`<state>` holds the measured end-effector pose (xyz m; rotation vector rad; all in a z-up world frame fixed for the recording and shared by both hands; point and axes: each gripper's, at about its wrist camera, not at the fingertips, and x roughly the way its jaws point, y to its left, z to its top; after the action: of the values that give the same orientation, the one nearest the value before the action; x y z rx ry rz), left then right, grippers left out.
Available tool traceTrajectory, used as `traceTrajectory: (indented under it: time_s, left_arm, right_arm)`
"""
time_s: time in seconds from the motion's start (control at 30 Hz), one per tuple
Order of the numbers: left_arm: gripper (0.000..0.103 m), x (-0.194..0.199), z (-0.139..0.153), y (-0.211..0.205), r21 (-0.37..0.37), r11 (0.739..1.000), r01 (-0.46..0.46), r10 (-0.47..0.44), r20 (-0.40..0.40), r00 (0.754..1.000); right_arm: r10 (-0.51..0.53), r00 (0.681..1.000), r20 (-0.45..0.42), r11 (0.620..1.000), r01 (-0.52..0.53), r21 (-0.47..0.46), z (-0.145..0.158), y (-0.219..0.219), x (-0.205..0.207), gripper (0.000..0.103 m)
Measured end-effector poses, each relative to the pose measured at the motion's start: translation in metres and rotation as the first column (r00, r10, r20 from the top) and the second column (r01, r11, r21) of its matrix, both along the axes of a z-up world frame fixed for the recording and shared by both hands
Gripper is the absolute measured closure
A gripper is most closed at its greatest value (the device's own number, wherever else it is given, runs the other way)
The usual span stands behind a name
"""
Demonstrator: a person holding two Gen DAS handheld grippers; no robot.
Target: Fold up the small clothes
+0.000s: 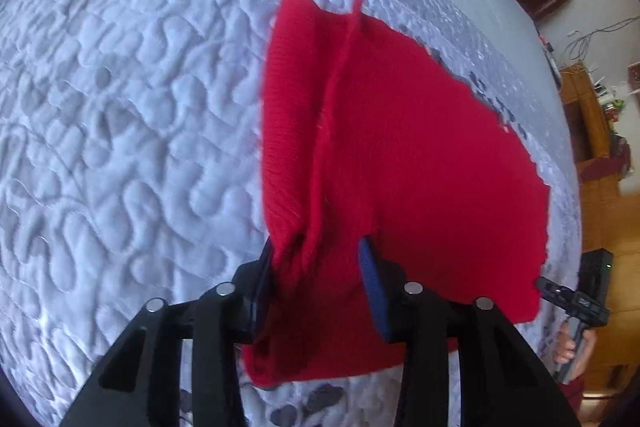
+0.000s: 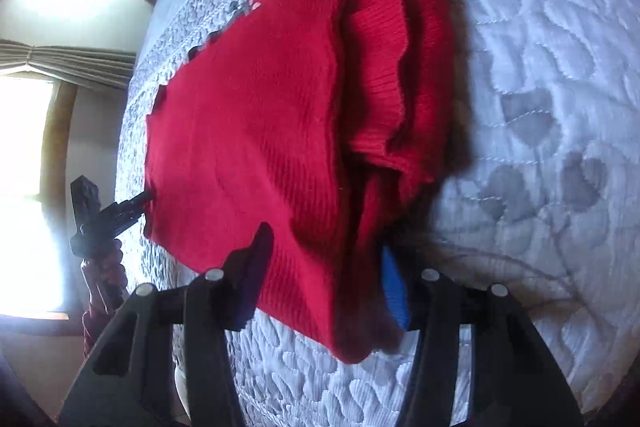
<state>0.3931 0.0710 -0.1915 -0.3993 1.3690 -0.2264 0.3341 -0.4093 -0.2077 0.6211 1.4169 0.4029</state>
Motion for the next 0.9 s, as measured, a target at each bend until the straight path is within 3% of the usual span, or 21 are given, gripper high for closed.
traceTrajectory:
  time_s: [0.1,0.13,0.17,0.2,0.23,0.43,0.57,0.9]
  left_arm:
    - [0.062,-0.001,-0.004,-0.02,0.088,0.995,0.048,-0.048,0.008,0.999]
    - [0.065,0.0,-0.006,-0.024,0.107,0.993,0.045,-0.046,0.007,0.999]
    - [0.069,0.001,-0.006,-0.027,0.116,0.992,0.04,-0.041,0.005,0.999]
    - [0.084,0.003,-0.007,-0.03,0.105,0.994,0.042,-0.042,-0.002,0.999]
    - [0.089,0.003,-0.007,-0.032,0.091,0.995,0.036,-0.035,-0.012,0.999]
    - [0.091,-0.005,0.006,-0.038,0.09,0.996,0.001,0.0,-0.009,1.0]
    - [0.091,-0.032,0.017,-0.036,0.063,0.998,0.023,-0.021,-0.023,1.0]
    - [0.091,-0.135,0.029,-0.061,0.065,0.989,0.129,-0.127,-0.04,0.991]
  right_arm:
    - [0.028,1.0,0.012,0.999,-0.028,-0.027,0.001,0.008,0.001,0.058]
    - [0.035,0.999,0.009,0.999,-0.035,-0.042,0.001,0.01,0.002,0.071]
    - [0.042,0.999,0.003,0.998,-0.041,-0.04,0.0,0.011,0.002,0.092]
    - [0.044,0.999,-0.007,0.999,-0.044,-0.017,-0.001,0.012,0.002,0.092]
    - [0.04,0.999,-0.007,0.999,-0.04,-0.011,0.0,0.009,0.001,0.093]
    - [0.012,1.0,0.002,1.0,-0.011,-0.009,0.015,-0.002,-0.01,0.095]
    - [0.031,1.0,-0.004,0.999,-0.031,-0.02,0.027,-0.011,-0.034,0.095]
    - [0.047,0.998,-0.045,0.997,-0.05,-0.052,0.052,-0.038,-0.15,0.095]
